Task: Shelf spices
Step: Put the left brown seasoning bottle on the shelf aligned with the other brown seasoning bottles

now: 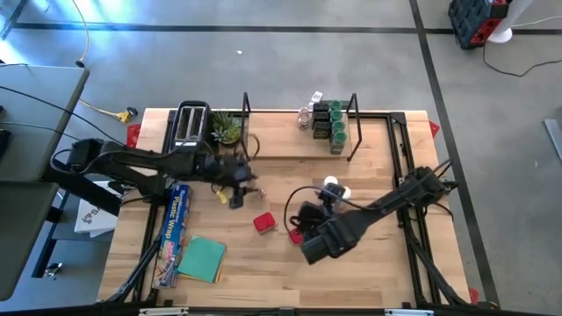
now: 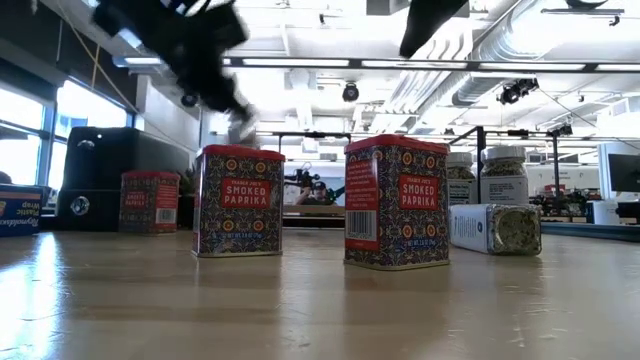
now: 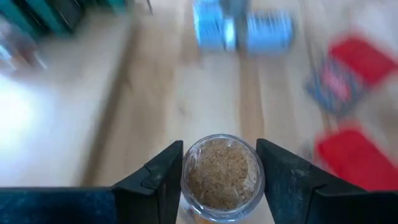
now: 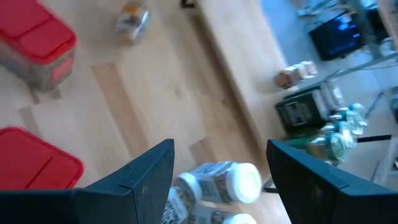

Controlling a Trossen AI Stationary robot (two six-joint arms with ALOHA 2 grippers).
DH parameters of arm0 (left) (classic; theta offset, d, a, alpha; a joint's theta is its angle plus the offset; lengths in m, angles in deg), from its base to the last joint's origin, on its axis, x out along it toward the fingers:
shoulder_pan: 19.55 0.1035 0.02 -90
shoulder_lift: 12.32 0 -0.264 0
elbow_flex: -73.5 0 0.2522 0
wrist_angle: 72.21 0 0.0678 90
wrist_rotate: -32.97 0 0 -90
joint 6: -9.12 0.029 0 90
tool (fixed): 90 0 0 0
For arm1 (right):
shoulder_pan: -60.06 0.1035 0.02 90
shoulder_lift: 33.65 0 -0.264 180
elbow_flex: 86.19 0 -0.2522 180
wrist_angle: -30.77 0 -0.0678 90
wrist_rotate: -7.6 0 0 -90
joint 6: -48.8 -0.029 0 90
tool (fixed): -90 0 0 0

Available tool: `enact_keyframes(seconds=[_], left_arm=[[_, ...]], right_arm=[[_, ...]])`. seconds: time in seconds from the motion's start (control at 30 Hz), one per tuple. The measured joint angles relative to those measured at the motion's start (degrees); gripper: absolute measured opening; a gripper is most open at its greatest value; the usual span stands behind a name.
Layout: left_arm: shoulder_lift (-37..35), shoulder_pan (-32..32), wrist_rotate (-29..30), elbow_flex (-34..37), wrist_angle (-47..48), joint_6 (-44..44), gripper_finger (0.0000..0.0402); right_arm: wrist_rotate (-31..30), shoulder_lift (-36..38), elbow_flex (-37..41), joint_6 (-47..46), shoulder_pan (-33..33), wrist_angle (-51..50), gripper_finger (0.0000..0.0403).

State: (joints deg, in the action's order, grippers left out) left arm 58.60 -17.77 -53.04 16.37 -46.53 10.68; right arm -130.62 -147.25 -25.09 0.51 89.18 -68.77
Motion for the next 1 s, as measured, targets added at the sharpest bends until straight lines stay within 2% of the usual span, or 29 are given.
enact_keyframes(seconds=[0.1, 0.2, 0.3, 0.53, 0.8, 1.0], left_arm=[[3.54, 2.97, -0.23, -6.81, 0.23, 2.99, 0.0169], [9.13, 6.67, -2.83, -13.96, 0.19, 7.94, 0.0169], [16.32, 9.82, -5.16, -20.73, 0.23, 11.59, 0.0169], [31.23, 15.24, -5.24, -32.94, 0.55, 16.02, 0.0174], [41.94, 20.76, -5.25, -40.98, 1.21, 15.08, 0.0184], [46.12, 23.13, -6.96, -43.64, 1.17, 14.6, 0.0186]], right_arm=[[-3.22, 0.85, 0.0, -3.69, 1.28, -2.06, 0.025], [-4.86, 1.18, 0.0, -5.88, 2.21, -3.19, 0.025], [-4.73, 1.18, 0.0, -7.71, 2.37, -4.22, 0.025], [-3.59, 1.2, 0.0, -7.4, 2.56, -4.24, 0.025], [-2.56, 1.2, 0.0, -8.62, 2.56, -4.24, 0.025], [-2.56, 1.2, 0.0, -9.77, 2.56, -4.24, 0.025]])
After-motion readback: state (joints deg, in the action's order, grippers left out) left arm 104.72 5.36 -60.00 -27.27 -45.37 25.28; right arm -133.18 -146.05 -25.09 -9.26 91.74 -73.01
